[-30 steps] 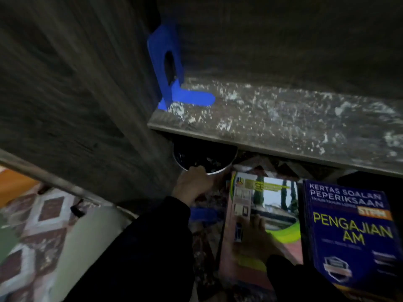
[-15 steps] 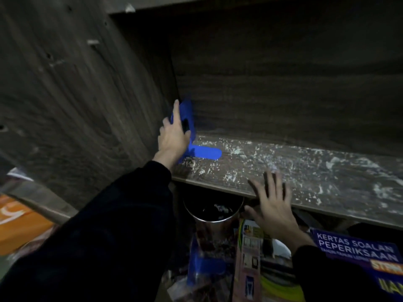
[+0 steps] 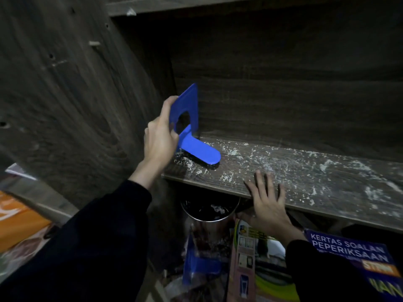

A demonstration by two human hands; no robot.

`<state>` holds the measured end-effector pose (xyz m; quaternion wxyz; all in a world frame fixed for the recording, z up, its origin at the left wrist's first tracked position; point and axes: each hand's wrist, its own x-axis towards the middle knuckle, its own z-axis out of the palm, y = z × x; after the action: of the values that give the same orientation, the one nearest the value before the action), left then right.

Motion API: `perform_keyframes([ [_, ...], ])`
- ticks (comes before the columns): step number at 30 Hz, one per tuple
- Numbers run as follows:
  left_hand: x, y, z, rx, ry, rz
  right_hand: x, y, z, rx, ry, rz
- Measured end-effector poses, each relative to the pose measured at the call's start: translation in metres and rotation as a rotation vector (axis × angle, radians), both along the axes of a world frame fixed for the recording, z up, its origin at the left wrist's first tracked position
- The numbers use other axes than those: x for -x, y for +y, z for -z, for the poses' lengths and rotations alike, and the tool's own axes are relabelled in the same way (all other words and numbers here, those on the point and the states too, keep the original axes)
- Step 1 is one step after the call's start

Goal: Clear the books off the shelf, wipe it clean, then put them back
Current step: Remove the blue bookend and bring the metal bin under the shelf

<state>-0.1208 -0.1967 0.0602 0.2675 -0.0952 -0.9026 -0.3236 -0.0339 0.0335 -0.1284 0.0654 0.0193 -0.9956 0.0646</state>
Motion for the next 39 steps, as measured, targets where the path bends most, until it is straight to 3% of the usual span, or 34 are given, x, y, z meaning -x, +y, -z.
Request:
perform_keyframes([
  [4, -0.029, -0.017, -0.013, -0.020, 0.044, 0.085, -0.006, -0.004, -0.030, 0.318, -0.126, 0.033],
  [8, -0.050, -0.034, -0.011, 0.053, -0.083, 0.244, -0.018, -0.017, -0.089, 0.616, 0.292, -0.065],
  [11, -0.066, -0.035, 0.002, 0.127, -0.152, 0.398, -0.026, -0.026, -0.140, 0.806, 0.425, -0.205],
  [16, -0.086, -0.032, 0.037, 0.044, -0.283, 0.554, -0.036, -0.029, -0.144, 0.515, 0.190, -0.388],
  [19, -0.092, -0.031, 0.060, -0.036, -0.433, 0.653, -0.044, -0.030, -0.113, 0.573, 0.145, -0.390],
  [21, -0.088, -0.035, 0.072, -0.050, -0.646, 0.686, -0.055, -0.033, -0.081, 0.600, 0.117, -0.395],
  [24, -0.070, -0.043, 0.090, 0.063, -0.899, 0.548, -0.075, -0.041, -0.022, 0.608, 0.121, -0.332],
  [30, -0.064, -0.023, 0.147, 0.024, -0.946, 0.306, -0.094, -0.069, 0.050, 0.685, -0.022, -0.199],
  [39, -0.056, 0.004, 0.169, 0.224, -1.046, 0.339, -0.063, -0.114, 0.077, 0.700, -0.064, -0.267],
])
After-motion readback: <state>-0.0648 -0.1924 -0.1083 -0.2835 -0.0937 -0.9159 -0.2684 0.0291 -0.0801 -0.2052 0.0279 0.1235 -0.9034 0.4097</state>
